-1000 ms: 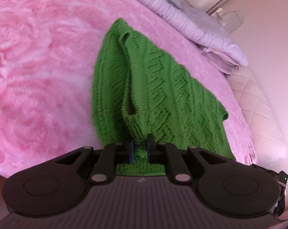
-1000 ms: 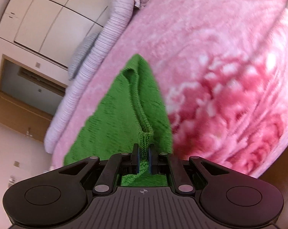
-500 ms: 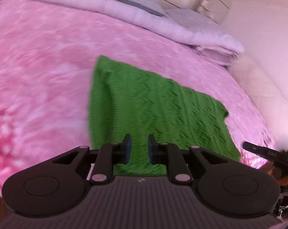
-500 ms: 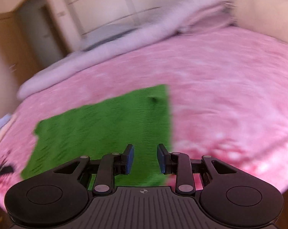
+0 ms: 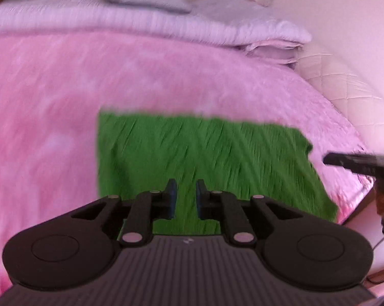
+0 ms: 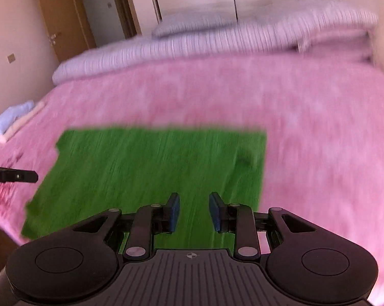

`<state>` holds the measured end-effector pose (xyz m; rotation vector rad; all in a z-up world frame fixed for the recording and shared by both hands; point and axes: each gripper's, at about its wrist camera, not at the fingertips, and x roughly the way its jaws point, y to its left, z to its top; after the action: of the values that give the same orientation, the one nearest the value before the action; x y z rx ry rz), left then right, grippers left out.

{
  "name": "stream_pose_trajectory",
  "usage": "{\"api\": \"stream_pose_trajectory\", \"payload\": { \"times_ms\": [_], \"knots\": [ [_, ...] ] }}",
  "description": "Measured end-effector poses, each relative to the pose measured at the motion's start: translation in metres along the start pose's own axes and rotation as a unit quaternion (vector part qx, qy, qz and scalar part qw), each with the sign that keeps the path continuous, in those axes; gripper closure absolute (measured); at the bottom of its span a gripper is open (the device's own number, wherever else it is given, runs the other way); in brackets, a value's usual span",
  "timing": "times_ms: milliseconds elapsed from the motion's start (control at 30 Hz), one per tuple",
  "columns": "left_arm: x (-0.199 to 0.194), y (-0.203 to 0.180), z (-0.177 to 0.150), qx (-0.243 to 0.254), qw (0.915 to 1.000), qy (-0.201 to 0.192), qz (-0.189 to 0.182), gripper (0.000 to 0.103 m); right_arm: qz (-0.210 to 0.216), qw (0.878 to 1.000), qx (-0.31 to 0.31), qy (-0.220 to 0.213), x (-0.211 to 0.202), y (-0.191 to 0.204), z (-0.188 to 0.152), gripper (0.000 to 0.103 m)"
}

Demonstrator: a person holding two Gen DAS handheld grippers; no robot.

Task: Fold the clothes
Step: 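Grasp the folded sweater edge with the left gripper to straighten it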

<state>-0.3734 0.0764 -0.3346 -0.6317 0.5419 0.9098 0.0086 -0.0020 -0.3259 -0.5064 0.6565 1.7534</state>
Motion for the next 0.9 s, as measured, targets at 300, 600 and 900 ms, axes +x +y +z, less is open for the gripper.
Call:
{"api": "stream_pose_trajectory", "payload": {
  "times_ms": [300, 600, 900],
  "knots": [
    [0.116, -0.048, 0.060, 0.068, 0.9967, 0.005, -0.043, 0.091, 0.006, 0.996, -0.090, 0.017, 0.118, 0.009, 0.058, 0.073],
    [0.138, -0.042, 0.042, 0.086, 0.9959, 0.025, -0.010, 0.093, 0.018, 0.993, -0.102, 0.050, 0.149, -0.006, 0.033, 0.073],
    [0.089, 0.051, 0.021, 0.038, 0.9957, -0.018, 0.082, 0.093, -0.052, 0.998, -0.023, 0.014, 0.110, -0.057, 0.024, 0.073]
  ]
}}
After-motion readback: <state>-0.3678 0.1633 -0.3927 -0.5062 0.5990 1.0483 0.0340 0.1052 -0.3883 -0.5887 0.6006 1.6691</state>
